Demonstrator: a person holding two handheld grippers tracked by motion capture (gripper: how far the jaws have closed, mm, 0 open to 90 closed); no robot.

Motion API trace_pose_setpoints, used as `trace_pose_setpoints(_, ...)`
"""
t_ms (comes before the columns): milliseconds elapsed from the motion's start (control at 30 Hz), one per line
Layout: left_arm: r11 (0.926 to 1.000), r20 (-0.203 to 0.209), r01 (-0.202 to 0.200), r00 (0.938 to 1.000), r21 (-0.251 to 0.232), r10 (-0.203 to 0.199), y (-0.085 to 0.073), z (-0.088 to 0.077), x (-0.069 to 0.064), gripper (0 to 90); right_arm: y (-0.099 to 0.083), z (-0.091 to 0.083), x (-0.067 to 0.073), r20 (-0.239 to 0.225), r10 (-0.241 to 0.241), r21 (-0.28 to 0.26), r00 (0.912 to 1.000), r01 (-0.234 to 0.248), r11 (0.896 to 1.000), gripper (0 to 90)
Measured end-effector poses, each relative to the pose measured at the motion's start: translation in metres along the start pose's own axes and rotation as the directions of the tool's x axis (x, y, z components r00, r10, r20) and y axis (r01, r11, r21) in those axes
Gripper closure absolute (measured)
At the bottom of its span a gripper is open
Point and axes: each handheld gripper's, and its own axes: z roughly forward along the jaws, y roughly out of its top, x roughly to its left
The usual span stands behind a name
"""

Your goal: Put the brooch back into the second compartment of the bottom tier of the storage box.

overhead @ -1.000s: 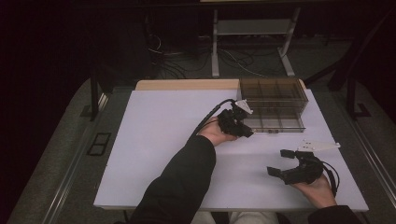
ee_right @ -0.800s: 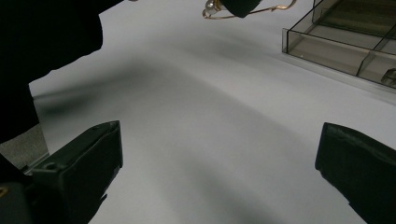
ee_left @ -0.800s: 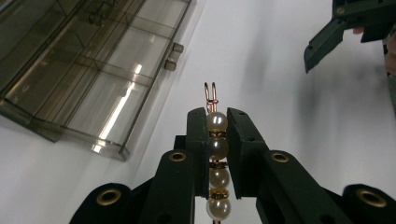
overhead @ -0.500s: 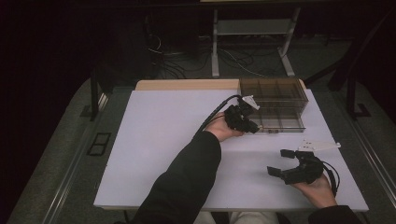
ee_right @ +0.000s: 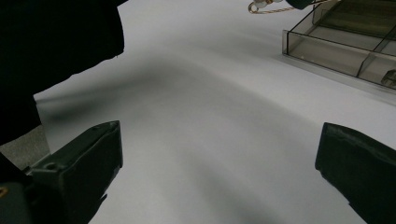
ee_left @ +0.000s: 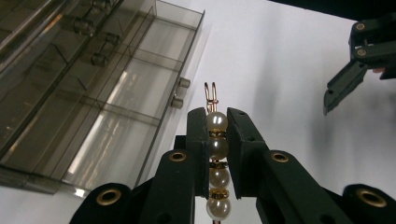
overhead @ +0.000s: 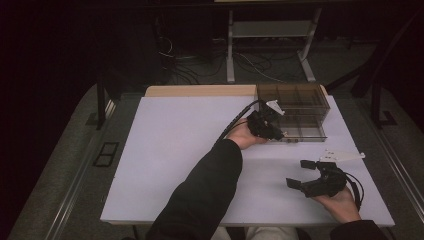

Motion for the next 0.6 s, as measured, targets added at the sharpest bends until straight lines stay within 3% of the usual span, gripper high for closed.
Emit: trace_pose_setpoints(600, 0.9991, -0.008, 0.007, 0.9999, -0.043, -0.008, 0.015, 0.021, 0.006, 79.2, 0.001, 0.001, -0.001, -0.001, 0.006, -0.003, 1.0, -0.006, 1.0, 0.5)
